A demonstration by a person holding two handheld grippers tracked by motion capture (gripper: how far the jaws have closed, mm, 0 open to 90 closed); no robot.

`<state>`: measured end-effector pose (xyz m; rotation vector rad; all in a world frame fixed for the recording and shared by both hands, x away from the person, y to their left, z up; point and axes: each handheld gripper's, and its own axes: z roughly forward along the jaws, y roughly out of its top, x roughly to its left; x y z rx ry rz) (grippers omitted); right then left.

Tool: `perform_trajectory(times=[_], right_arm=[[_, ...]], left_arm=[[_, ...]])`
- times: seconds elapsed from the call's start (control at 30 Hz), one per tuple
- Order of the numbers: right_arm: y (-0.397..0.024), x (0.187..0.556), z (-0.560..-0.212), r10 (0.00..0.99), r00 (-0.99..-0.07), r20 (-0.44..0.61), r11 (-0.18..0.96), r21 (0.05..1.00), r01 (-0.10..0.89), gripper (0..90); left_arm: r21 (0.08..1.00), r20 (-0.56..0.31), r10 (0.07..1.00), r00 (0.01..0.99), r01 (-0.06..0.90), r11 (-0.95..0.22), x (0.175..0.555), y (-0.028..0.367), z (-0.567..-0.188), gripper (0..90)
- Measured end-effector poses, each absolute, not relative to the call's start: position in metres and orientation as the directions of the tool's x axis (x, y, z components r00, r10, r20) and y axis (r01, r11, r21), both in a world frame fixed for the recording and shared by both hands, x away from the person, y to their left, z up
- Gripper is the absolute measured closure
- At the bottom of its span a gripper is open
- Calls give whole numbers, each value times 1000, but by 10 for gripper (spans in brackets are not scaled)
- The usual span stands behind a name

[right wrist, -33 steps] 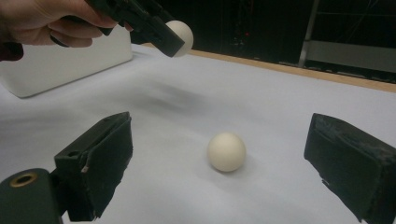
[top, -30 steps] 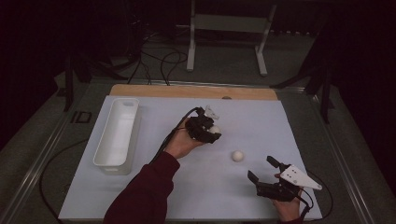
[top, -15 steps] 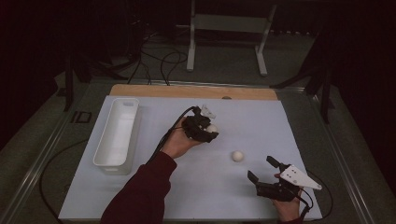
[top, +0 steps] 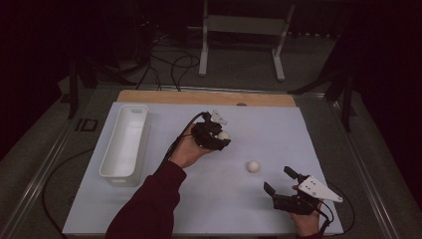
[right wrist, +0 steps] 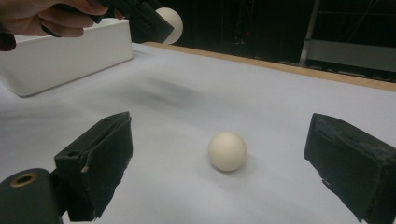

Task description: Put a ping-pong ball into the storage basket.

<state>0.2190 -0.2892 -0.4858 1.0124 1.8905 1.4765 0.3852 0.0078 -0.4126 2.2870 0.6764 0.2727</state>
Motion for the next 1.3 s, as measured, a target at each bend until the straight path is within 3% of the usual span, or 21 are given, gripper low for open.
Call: perform_trajectory(times=[1.3], right_arm=[[-290, 219, -486, 818, -574, 35, 123, 964, 234, 74]], left_arm=[[708, 7, 567, 823, 397, -584, 386, 36, -400, 512]])
